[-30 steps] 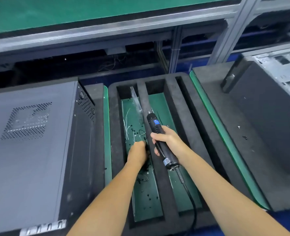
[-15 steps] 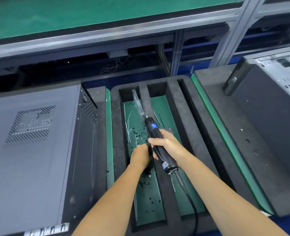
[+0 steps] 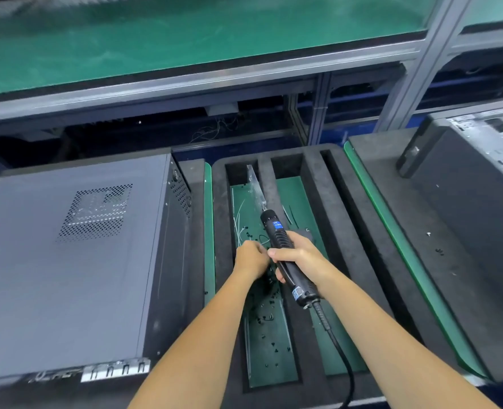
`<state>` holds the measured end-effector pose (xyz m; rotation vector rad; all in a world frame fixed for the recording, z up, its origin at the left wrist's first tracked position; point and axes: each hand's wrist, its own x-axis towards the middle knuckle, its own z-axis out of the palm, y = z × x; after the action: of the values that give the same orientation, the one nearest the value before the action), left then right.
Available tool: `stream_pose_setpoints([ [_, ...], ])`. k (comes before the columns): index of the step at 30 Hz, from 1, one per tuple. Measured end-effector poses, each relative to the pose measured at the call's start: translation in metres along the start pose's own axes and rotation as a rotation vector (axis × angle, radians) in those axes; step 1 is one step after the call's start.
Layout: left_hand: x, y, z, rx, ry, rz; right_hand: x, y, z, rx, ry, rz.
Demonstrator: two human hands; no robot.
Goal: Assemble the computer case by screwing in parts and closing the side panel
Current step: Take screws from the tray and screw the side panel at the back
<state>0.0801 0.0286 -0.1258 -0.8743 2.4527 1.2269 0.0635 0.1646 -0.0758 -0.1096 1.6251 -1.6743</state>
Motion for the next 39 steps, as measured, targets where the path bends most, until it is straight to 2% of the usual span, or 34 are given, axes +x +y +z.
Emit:
stream_pose_setpoints([
  [6, -0.011, 0.021, -0.032, -0.368, 0.116, 0.009, -0.011, -0.012, 0.011, 0.097, -0.097, -0.048],
  [10, -0.021, 0.048, -0.067, -0.662, 0.217, 0.050, -0.021, -0.029, 0.018, 0.057, -0.136, -0.044],
  [18, -0.041, 0.056, -0.135, -1.000, 0.228, 0.201, -0.049, -0.066, 0.045, 0.056, -0.166, -0.174],
  [26, -0.068, 0.028, -0.196, -1.077, 0.251, 0.281, -0.073, -0.080, 0.119, -0.093, -0.255, -0.235],
  [30, -0.098, -0.014, -0.248, -1.124, 0.177, 0.348, -0.082, -0.073, 0.181, -0.090, -0.266, -0.276],
  [39, -0.160, -0.114, -0.332, -1.027, 0.224, 0.370, -0.105, -0.034, 0.325, -0.045, -0.232, -0.315],
])
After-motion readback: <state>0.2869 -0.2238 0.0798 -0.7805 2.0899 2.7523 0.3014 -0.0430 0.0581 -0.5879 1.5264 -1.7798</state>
